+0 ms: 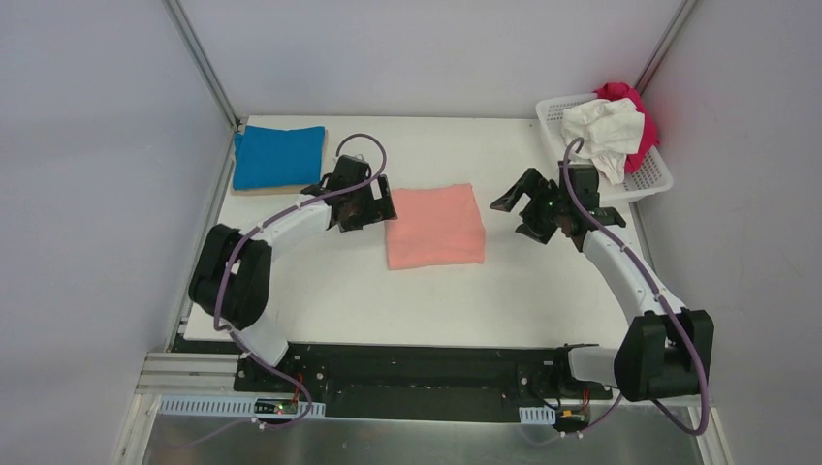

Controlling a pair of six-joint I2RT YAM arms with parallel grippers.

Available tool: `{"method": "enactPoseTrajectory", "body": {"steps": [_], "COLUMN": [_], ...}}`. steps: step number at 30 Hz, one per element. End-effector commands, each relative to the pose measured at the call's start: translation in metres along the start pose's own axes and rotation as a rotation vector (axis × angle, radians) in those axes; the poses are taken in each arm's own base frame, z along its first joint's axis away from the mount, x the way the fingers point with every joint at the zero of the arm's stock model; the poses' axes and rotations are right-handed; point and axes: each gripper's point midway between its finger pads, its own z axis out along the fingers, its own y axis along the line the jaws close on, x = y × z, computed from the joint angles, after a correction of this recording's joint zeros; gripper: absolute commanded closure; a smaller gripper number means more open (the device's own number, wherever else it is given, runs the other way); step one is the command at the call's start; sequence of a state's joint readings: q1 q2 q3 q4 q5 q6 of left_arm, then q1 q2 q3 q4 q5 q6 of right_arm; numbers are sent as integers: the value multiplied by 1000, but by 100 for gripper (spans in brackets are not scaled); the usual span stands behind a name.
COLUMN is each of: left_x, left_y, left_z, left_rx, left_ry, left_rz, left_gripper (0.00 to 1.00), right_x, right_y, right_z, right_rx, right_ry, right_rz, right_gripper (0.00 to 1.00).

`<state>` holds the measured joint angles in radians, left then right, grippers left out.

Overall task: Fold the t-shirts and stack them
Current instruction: Put the neatly folded tshirt into the corner of the board with the left arm

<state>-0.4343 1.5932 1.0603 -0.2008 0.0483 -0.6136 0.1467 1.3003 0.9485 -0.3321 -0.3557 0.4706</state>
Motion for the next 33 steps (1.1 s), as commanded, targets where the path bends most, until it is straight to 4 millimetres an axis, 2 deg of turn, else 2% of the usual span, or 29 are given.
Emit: {"method": "enactPoseTrajectory", "body": {"steps": [1,4,7,11,14,18,20,21,26,30,33], "left_x": [-10,-10,0,19,34,52,55,53,13,-33,-79], "left_y": [-5,-7,-7,-3,-4,-7,-4,0,18,19,18], "left_z": [28,49,65,79,89,101,107,109,113,105,86], "left_rx": [1,-8,-5,-22,-37,-71,-110,-144,-347,-420,-485], "left_ry": [50,80,129,181,215,238,229,213,118,-5,-107], "left_rz": [-15,-9,-18,-24,-16,-13,6,29,182,289,423], "left_gripper": [1,6,13,24,27,38,47,53,100,100,100], "right_x": [-15,-17,-17,-20,-20,-22,-24,-26,-30,-33,-34], "right_y": [-32,-43,-47,-53,-57,-76,-85,-88,-97,-105,-104], "right_z": [-14,-19,-24,-29,-31,-30,-32,-33,-35,-37,-36], "right_rx": [155,207,221,239,246,325,364,376,409,446,438], "right_ry": [-120,-133,-150,-183,-192,-222,-243,-252,-293,-315,-317], "right_rz": [81,95,90,79,70,68,64,65,57,55,50], "right_gripper": [0,0,1,0,1,0,1,1,1,1,1]}}
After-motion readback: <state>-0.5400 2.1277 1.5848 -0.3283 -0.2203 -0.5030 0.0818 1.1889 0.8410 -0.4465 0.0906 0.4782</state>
